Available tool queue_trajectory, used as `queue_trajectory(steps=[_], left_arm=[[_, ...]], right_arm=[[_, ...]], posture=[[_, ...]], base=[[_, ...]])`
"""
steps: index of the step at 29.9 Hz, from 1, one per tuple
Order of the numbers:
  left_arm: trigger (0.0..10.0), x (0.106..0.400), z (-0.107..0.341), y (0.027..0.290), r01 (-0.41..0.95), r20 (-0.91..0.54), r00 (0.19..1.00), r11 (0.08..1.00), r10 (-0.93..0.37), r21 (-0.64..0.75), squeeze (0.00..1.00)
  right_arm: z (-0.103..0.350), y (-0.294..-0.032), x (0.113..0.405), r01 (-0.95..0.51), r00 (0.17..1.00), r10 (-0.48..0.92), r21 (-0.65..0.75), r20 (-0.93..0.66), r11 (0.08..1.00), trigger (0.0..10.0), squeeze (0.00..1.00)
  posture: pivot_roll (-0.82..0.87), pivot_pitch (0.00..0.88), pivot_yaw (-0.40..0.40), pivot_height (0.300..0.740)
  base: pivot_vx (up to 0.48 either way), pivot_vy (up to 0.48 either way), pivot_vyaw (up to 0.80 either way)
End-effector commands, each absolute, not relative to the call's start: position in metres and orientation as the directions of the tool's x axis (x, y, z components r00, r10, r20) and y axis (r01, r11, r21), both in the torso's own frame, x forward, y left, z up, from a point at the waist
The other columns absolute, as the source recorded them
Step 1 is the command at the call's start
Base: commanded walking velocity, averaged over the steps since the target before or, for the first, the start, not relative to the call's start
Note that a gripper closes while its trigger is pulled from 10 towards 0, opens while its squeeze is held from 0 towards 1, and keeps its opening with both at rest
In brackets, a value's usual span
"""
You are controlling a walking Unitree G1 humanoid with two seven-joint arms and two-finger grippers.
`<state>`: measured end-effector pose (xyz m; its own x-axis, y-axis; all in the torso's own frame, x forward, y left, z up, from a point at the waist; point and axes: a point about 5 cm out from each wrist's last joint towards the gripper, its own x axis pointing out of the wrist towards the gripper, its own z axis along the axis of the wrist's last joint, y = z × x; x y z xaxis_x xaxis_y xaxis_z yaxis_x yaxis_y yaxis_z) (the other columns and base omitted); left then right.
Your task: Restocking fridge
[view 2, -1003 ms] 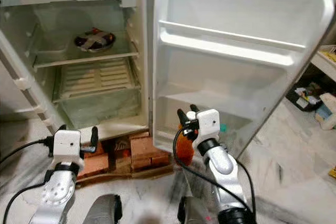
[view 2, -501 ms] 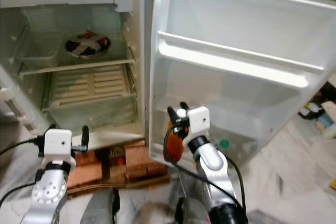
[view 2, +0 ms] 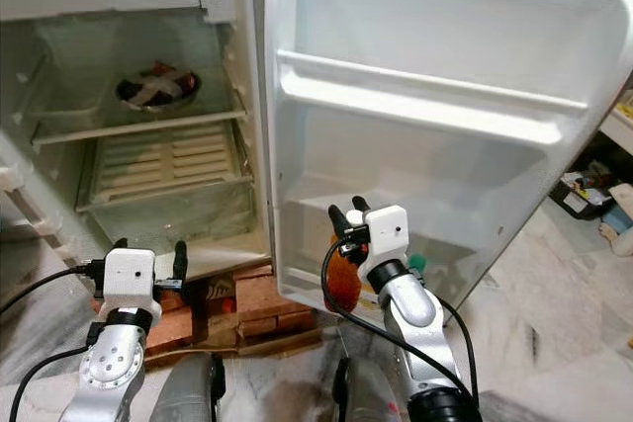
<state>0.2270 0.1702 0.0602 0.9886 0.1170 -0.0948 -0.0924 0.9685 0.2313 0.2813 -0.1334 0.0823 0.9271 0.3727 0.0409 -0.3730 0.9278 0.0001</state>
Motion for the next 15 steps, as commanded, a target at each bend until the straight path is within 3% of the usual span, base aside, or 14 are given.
queue_trajectory(steps=[1, 10, 15], left_arm=[[10.0, 0.223, 0.06, 0.172, -0.101, -0.092, 0.988, 0.963, 0.127, 0.249, 0.0], [10.0, 0.215, 0.06, 0.184, -0.146, -0.092, 0.979, 0.943, 0.181, 0.3, 0.0], [10.0, 0.2, 0.061, 0.192, -0.145, -0.096, 0.976, 0.916, 0.193, 0.374, 0.0]], right_arm=[[0.088, -0.133, 0.283, -0.382, 0.922, 0.382, -0.009, 0.069, 0.924, 10.0, 0.0], [0.096, -0.123, 0.291, -0.411, 0.907, 0.411, -0.02, 0.097, 0.912, 10.0, 0.0], [0.103, -0.107, 0.304, -0.428, 0.892, 0.437, -0.095, 0.116, 0.899, 10.0, 0.0]], posture=[[0.11, 0.018, -0.053, 0.559], [0.12, 0.033, -0.057, 0.544], [0.13, 0.068, -0.055, 0.544]], base=[[0.0, 0.0, 0.0], [0.0, 0.0, 0.0], [0.0, 0.0, 0.0]])
